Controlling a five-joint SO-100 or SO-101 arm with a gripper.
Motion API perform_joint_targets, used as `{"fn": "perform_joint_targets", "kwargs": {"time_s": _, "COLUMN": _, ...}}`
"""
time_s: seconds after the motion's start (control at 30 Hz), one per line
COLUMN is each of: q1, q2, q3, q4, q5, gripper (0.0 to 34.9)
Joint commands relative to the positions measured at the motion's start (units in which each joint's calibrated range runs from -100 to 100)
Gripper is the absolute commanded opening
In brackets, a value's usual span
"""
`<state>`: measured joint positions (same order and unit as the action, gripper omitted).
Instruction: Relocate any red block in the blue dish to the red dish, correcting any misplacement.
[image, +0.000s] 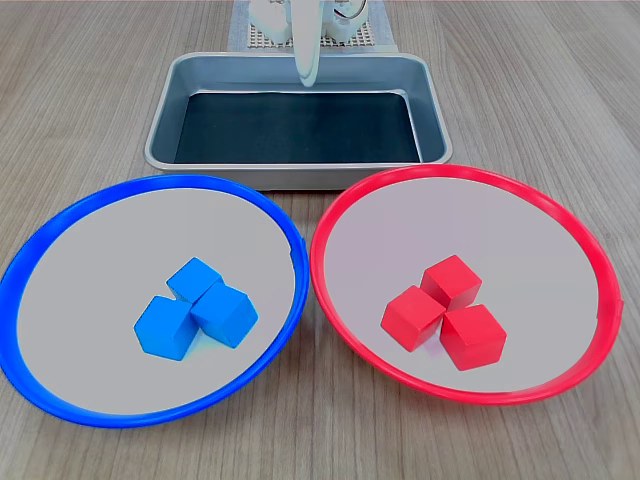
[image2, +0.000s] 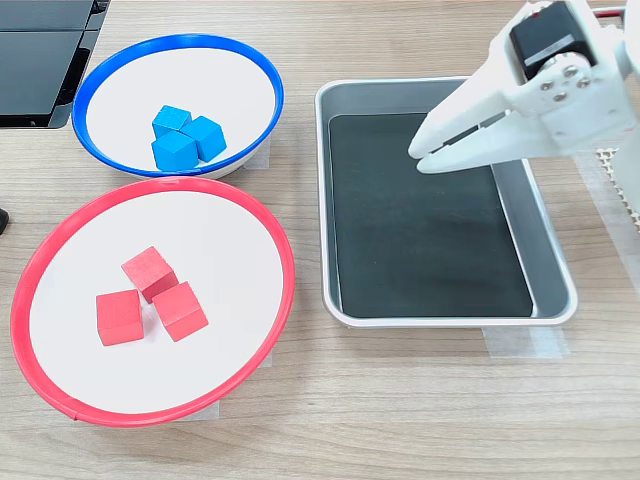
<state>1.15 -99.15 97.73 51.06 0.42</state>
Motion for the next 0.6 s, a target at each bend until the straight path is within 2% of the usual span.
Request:
{"fn": "perform_joint_targets", "kwargs": {"time_s": 0.0, "q1": 0.59, "q2": 0.17, "q3": 0.17, "q4": 0.32, "q5": -0.15, "gripper": 0.4}}
{"fn": "perform_joint_targets", "kwargs": {"time_s": 0.57, "q1": 0.78, "q2": 0.17, "q3": 1.18, "q4": 0.07, "q5": -0.44, "gripper": 0.4}}
